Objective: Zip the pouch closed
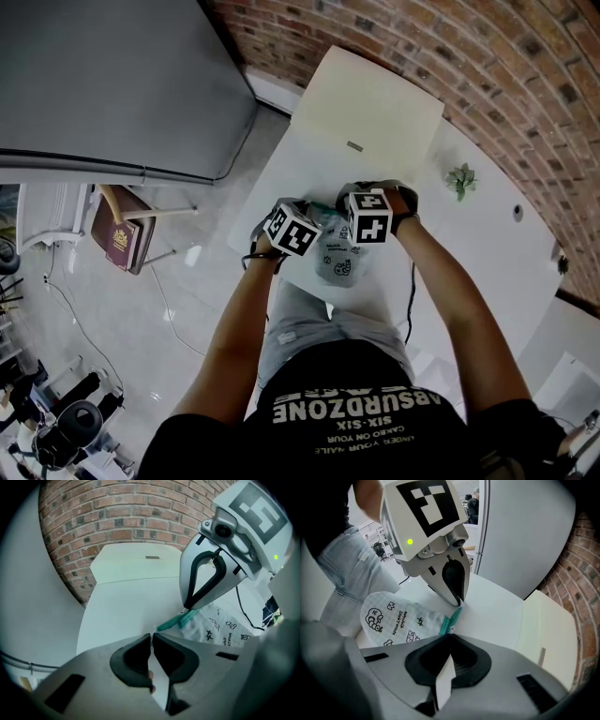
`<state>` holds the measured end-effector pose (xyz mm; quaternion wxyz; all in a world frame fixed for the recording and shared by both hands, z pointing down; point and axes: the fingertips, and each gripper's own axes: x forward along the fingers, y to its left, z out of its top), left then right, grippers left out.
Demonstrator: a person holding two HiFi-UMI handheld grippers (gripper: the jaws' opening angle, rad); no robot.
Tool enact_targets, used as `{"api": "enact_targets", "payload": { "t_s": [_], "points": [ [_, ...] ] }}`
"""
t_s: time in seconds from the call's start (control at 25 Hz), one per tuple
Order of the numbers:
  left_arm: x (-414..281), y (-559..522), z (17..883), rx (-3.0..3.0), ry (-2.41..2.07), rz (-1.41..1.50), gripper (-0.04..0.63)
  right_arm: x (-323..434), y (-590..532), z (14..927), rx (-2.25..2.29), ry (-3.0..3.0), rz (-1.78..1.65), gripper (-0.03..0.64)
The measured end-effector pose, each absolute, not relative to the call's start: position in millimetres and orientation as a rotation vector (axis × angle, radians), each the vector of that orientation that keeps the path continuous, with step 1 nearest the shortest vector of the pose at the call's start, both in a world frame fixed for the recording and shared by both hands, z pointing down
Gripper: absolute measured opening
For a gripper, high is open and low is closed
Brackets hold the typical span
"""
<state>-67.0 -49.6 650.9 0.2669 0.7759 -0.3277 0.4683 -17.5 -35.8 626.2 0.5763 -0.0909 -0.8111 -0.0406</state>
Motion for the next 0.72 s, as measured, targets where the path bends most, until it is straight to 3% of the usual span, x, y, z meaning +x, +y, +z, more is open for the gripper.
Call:
{"api": "enact_targets", "payload": {
  "t_s": [0.72],
  "points": [
    [-65.8,-50.0,651.6,2.075,-0.898,1.272,0.025,-4.2,-33.4,624.8,-0.201,-1.903,-0.104,0.000]
  ]
}}
